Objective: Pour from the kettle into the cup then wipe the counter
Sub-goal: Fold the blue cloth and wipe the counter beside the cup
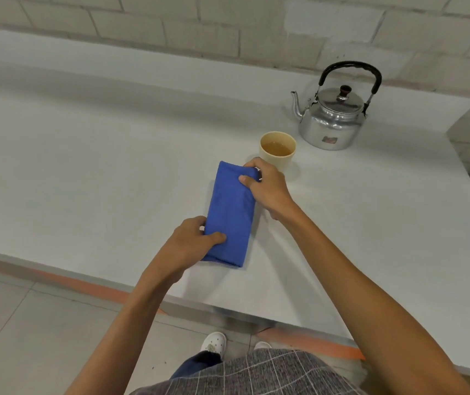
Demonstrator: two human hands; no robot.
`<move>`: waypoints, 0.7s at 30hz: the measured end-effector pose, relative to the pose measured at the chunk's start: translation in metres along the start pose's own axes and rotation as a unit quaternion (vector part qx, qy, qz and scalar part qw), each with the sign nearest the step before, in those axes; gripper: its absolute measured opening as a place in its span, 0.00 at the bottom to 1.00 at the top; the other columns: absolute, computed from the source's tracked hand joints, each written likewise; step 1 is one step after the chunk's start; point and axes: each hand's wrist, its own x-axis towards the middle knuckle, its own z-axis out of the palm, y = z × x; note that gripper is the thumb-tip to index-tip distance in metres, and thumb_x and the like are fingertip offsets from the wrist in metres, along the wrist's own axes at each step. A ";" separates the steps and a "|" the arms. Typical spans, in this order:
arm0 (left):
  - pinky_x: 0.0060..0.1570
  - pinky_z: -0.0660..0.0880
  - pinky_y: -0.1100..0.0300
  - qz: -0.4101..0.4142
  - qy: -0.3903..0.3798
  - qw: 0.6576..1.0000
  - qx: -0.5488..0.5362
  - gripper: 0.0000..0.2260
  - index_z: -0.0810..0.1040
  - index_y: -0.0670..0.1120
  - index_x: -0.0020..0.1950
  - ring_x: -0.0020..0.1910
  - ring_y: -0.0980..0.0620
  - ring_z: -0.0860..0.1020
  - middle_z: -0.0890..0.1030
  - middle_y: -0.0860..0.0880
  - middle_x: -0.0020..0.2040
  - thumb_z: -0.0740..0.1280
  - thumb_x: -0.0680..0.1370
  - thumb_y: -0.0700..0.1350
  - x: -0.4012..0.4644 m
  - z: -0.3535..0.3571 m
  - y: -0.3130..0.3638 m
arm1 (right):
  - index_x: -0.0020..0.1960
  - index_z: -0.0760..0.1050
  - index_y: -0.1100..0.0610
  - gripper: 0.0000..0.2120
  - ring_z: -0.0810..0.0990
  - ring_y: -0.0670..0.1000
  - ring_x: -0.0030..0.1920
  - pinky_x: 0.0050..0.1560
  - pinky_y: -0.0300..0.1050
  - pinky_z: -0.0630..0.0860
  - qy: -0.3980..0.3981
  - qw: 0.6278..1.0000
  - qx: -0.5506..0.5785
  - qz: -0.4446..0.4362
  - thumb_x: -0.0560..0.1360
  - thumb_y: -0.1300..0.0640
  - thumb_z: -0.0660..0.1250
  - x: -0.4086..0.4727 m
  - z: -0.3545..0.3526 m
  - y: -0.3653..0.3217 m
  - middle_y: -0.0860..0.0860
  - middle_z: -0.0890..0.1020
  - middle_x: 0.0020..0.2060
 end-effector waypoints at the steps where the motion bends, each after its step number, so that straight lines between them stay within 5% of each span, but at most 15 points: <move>1: 0.43 0.76 0.60 0.001 -0.012 1.000 -0.015 0.09 0.73 0.48 0.54 0.49 0.48 0.80 0.80 0.47 0.52 0.68 0.75 0.46 -0.001 0.005 0.003 | 0.53 0.74 0.63 0.06 0.72 0.47 0.42 0.40 0.34 0.69 0.008 1.000 0.000 -0.003 0.77 0.63 0.64 -0.002 -0.007 0.002 0.51 0.76 0.45; 6: 0.37 0.74 0.66 0.007 -0.065 0.997 -0.036 0.11 0.72 0.49 0.56 0.46 0.54 0.80 0.80 0.51 0.49 0.68 0.75 0.47 -0.002 0.033 0.010 | 0.51 0.74 0.63 0.04 0.73 0.44 0.38 0.37 0.28 0.68 0.044 0.998 -0.033 -0.001 0.77 0.63 0.64 -0.016 -0.032 0.021 0.50 0.77 0.42; 11: 0.44 0.76 0.61 -0.011 -0.081 0.997 0.011 0.13 0.72 0.46 0.57 0.51 0.47 0.79 0.80 0.47 0.55 0.68 0.75 0.48 0.004 0.060 0.005 | 0.52 0.72 0.62 0.04 0.76 0.54 0.46 0.48 0.43 0.73 0.065 0.993 -0.092 0.016 0.78 0.63 0.62 -0.028 -0.031 0.047 0.58 0.78 0.47; 15: 0.46 0.80 0.56 -0.024 -0.088 0.996 0.020 0.15 0.72 0.43 0.57 0.50 0.45 0.81 0.80 0.44 0.55 0.69 0.74 0.47 0.007 0.071 0.001 | 0.54 0.73 0.59 0.05 0.74 0.53 0.49 0.48 0.40 0.68 0.075 0.989 -0.125 0.014 0.79 0.63 0.60 -0.036 -0.024 0.064 0.57 0.76 0.50; 21: 0.45 0.79 0.54 0.034 -0.011 0.979 0.201 0.19 0.76 0.44 0.52 0.41 0.46 0.82 0.83 0.44 0.43 0.64 0.75 0.59 0.005 0.059 0.000 | 0.66 0.68 0.56 0.17 0.66 0.56 0.60 0.54 0.46 0.68 0.155 0.936 -0.315 -0.009 0.77 0.62 0.62 -0.041 -0.005 0.066 0.56 0.70 0.62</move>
